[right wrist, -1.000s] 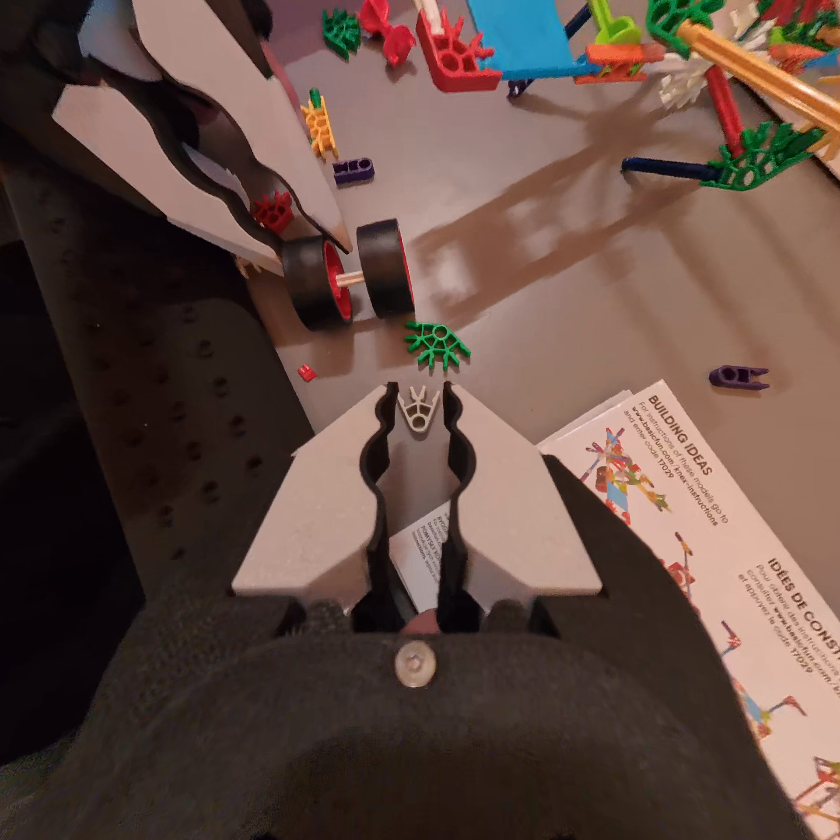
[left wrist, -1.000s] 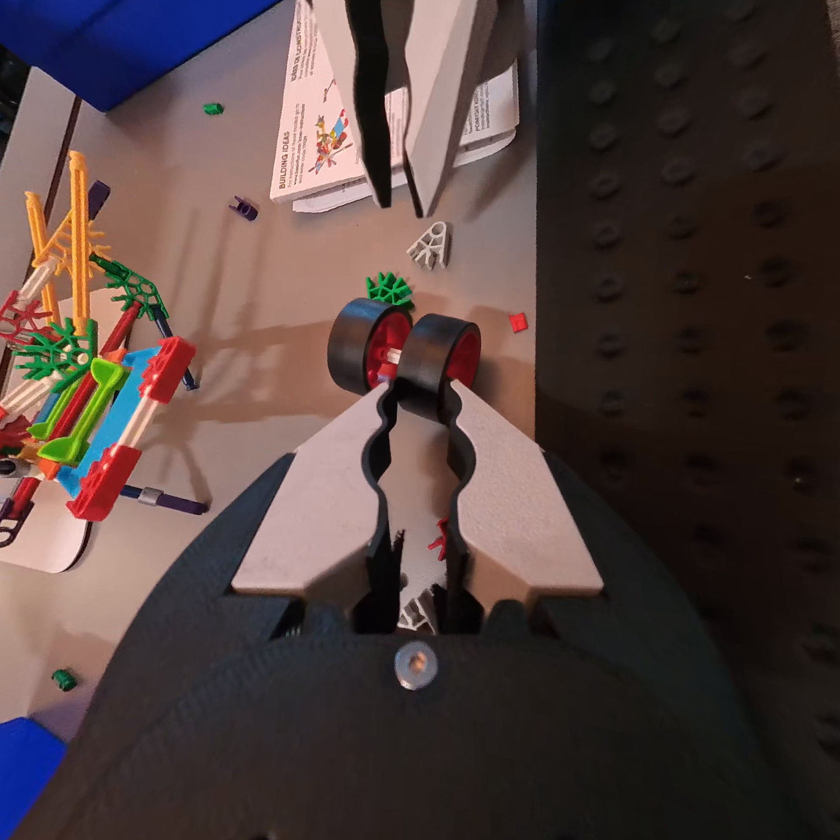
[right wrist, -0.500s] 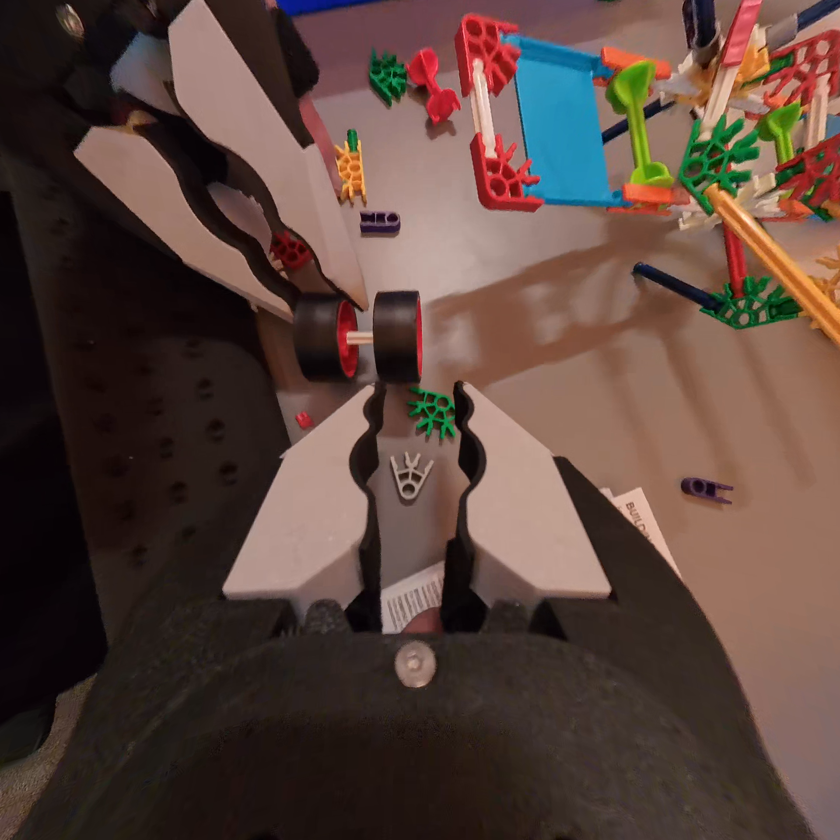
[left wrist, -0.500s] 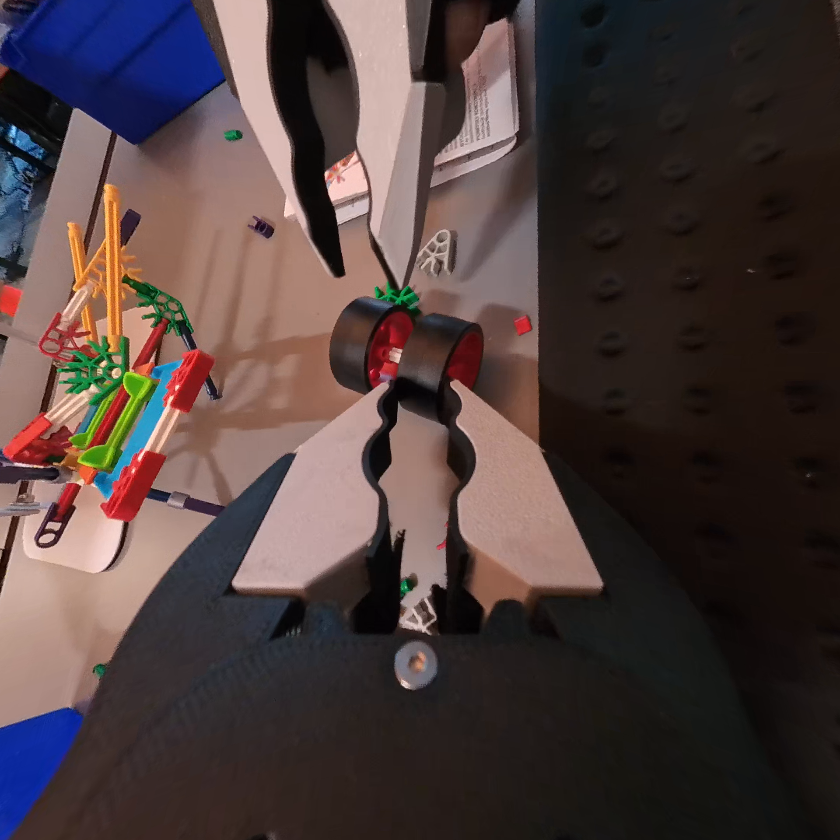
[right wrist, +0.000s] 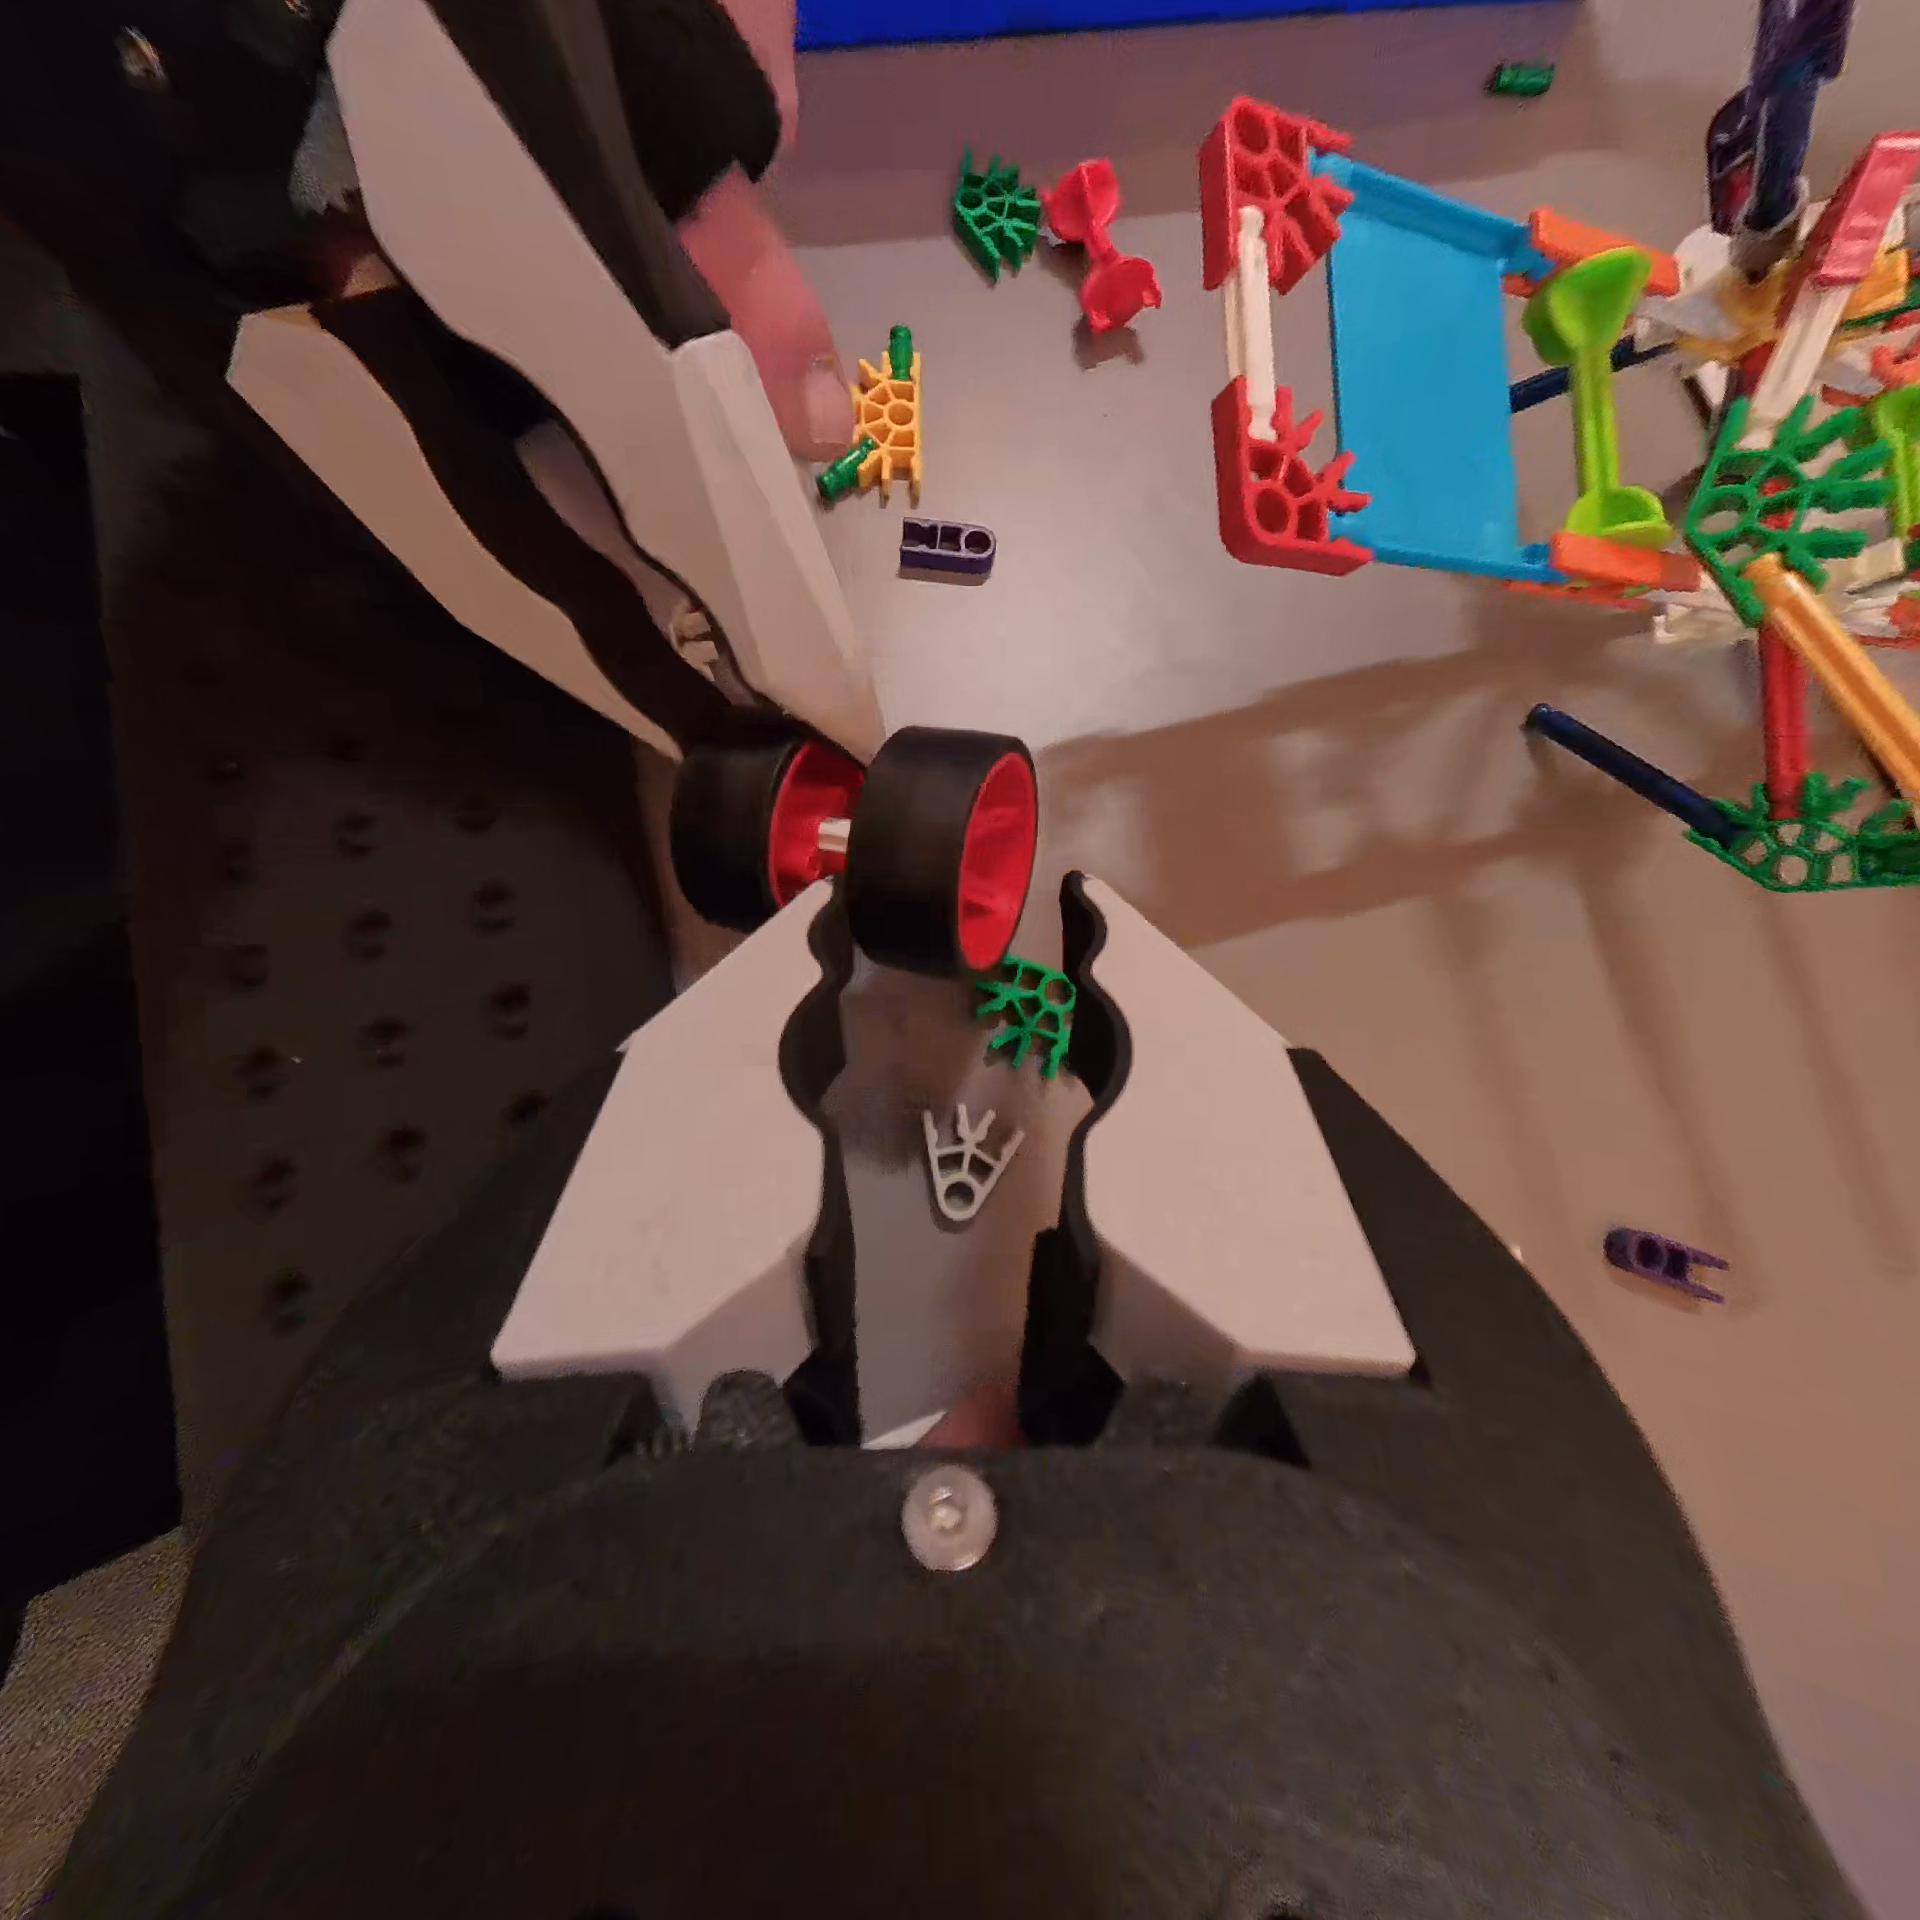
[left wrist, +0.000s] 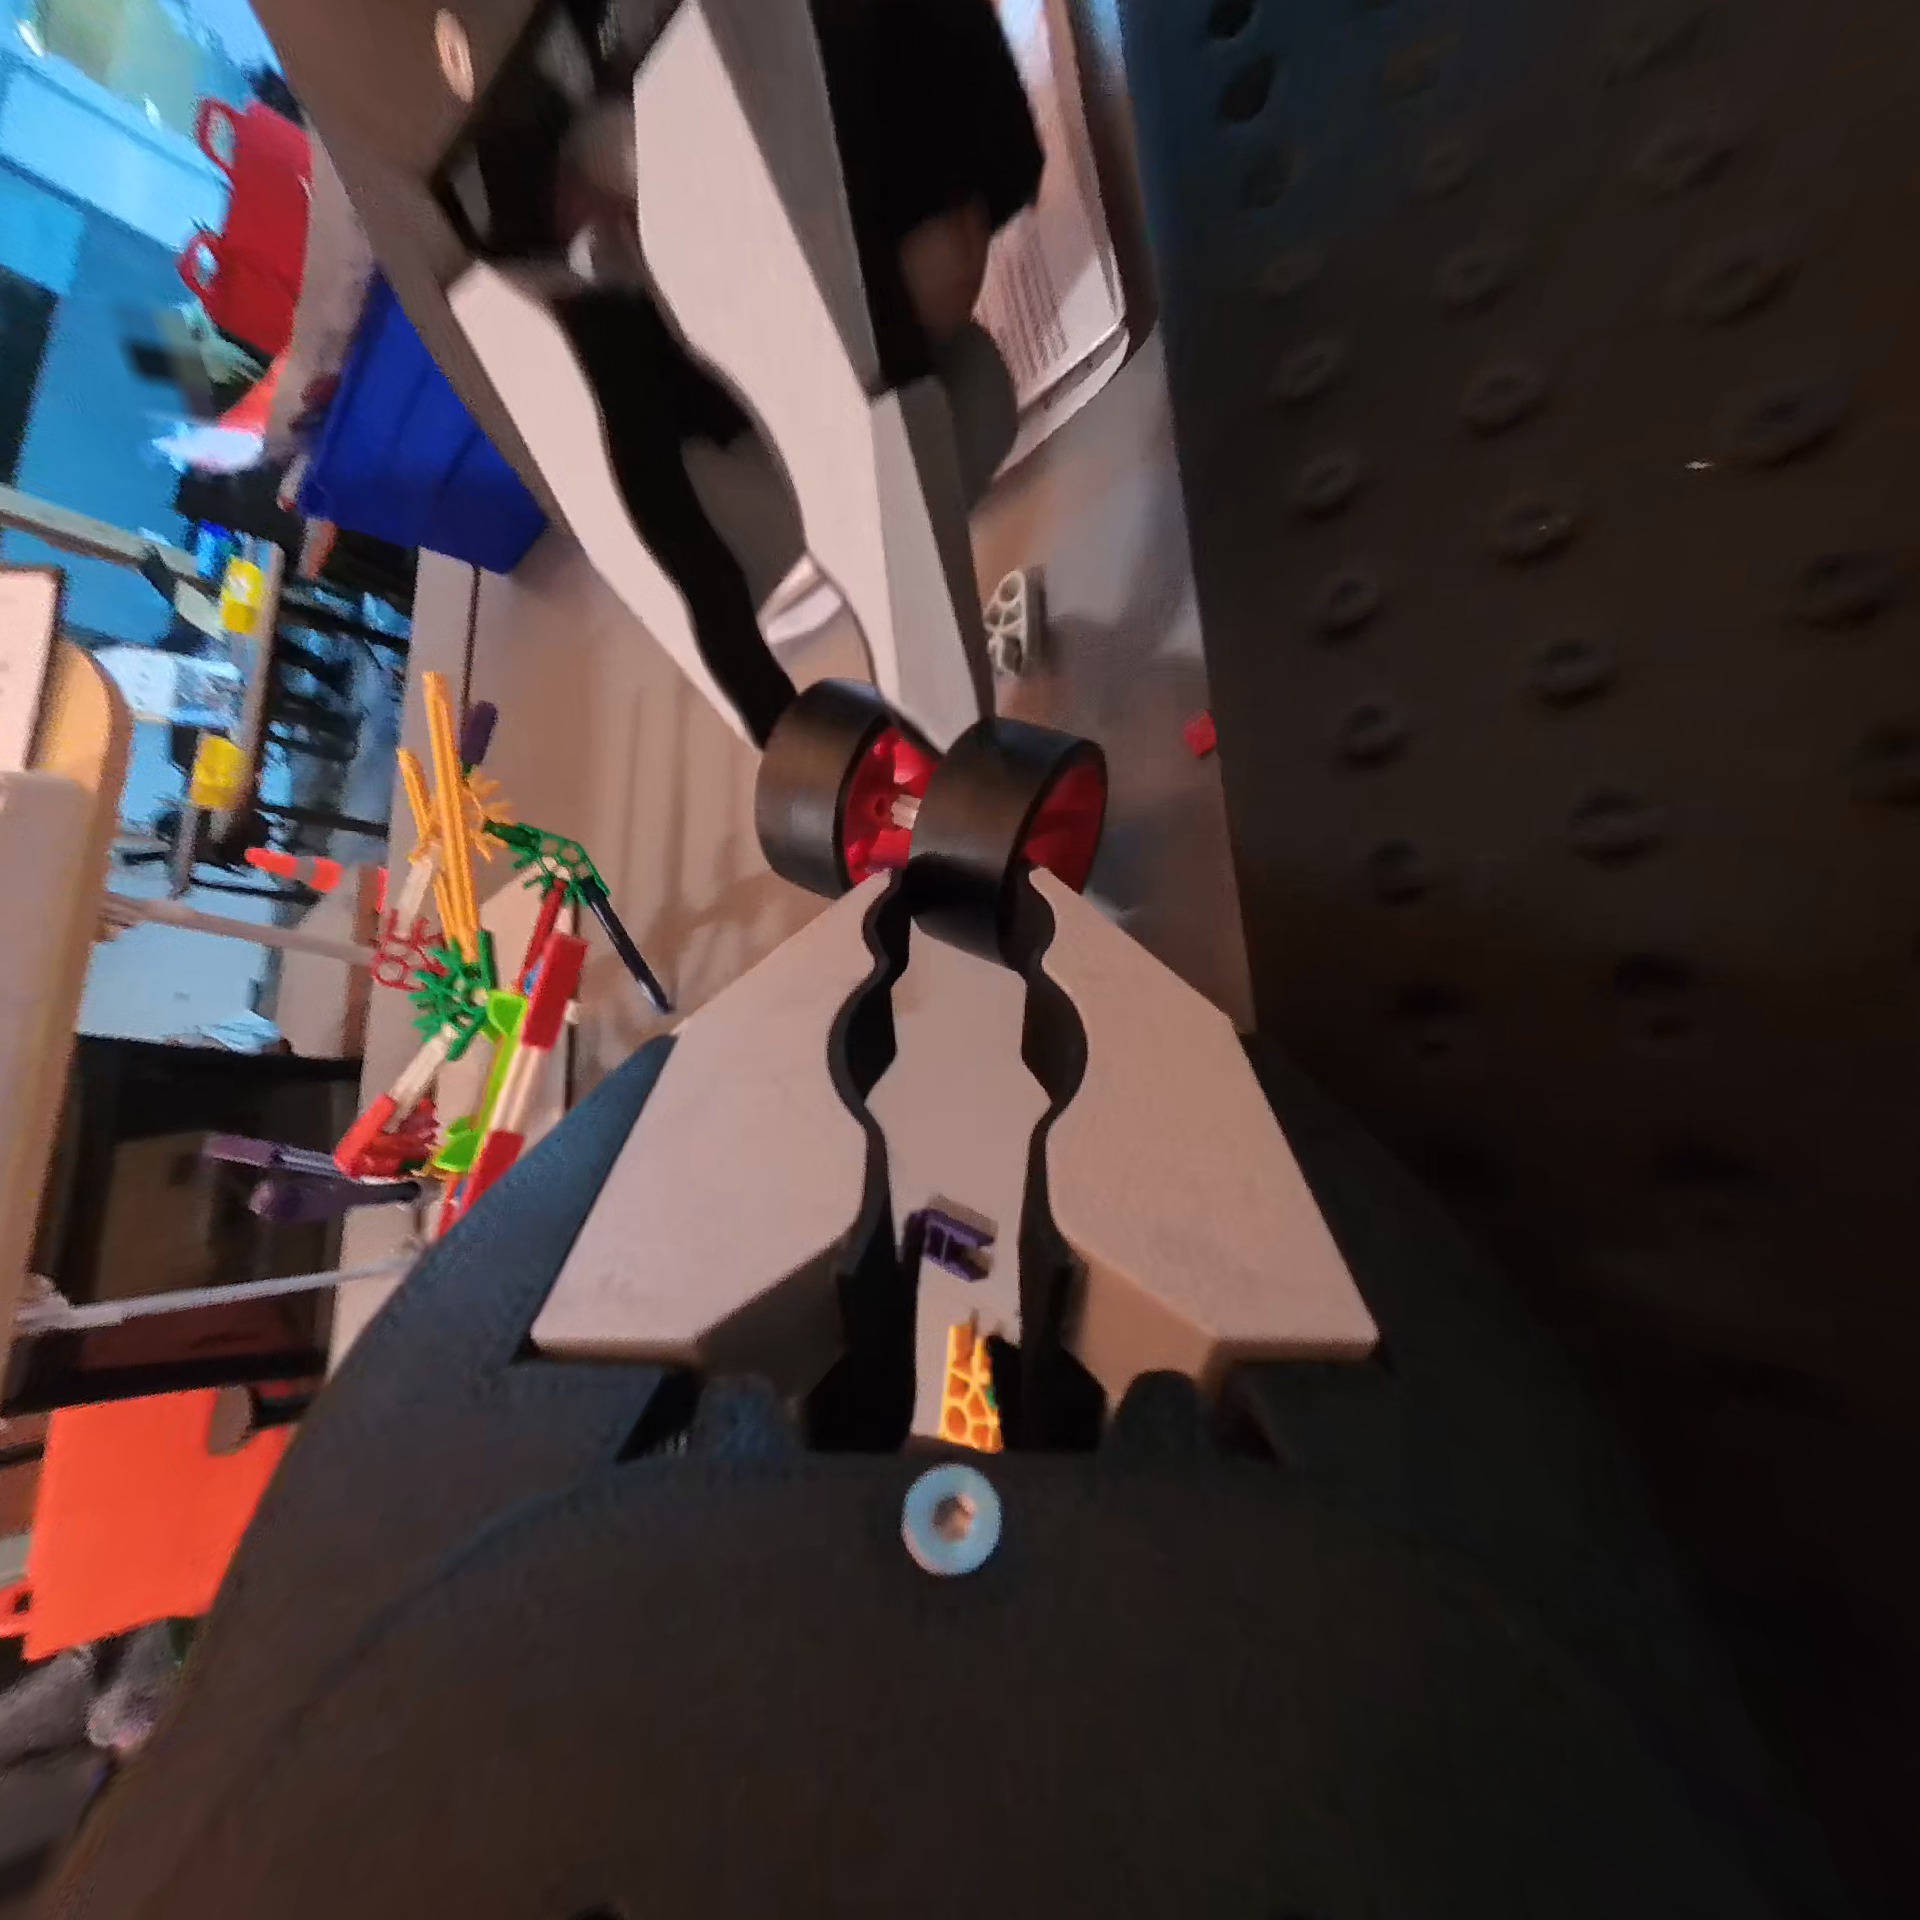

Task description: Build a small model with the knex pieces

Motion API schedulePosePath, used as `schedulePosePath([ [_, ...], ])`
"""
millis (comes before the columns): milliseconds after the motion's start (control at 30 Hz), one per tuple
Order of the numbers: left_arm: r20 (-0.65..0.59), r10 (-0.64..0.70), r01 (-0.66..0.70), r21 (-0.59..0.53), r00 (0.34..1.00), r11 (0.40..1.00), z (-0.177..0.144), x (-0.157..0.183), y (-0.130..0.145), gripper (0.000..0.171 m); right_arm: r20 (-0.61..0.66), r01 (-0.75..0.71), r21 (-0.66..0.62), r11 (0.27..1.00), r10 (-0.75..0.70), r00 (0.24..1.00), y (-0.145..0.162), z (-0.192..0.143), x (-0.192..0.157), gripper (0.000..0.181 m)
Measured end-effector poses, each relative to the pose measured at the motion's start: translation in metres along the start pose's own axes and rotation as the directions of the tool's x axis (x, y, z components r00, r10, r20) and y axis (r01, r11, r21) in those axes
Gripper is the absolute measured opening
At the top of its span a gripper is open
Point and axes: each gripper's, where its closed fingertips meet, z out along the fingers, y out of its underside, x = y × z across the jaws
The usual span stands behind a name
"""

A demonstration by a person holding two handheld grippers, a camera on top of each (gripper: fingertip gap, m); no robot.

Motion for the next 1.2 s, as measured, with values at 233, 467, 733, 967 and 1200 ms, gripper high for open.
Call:
schedulePosePath([
  [233,0.142,-0.011,0.011,0.0,0.99,1.0,-0.004,-0.027,0.002,0.027,-0.215,0.113,0.062,0.992,-0.097,0.972,-0.011,-0.01,0.015,0.018],
  [467,-0.192,-0.583,0.608,0.124,0.79,0.784,-0.01,-0.024,-0.022,0.071,-0.553,0.425,0.014,0.905,-0.347,0.758,-0.034,-0.04,0.01,0.018],
  [733,-0.19,-0.501,0.522,0.086,0.845,0.848,-0.003,-0.008,-0.017,0.047,-0.547,0.515,-0.033,0.857,-0.447,0.708,-0.037,-0.034,-0.02,0.034],
  [967,-0.017,-0.021,0.022,0.048,1.0,0.999,-0.006,0.008,-0.024,0.047,-0.399,0.278,0.177,0.944,-0.189,0.897,-0.031,-0.032,-0.048,0.061],
  [1200,-0.002,0.115,-0.115,0.035,0.993,0.993,-0.001,0.012,-0.02,0.046,-0.381,0.205,0.155,0.966,-0.133,0.915,-0.018,-0.014,-0.044,0.046],
])
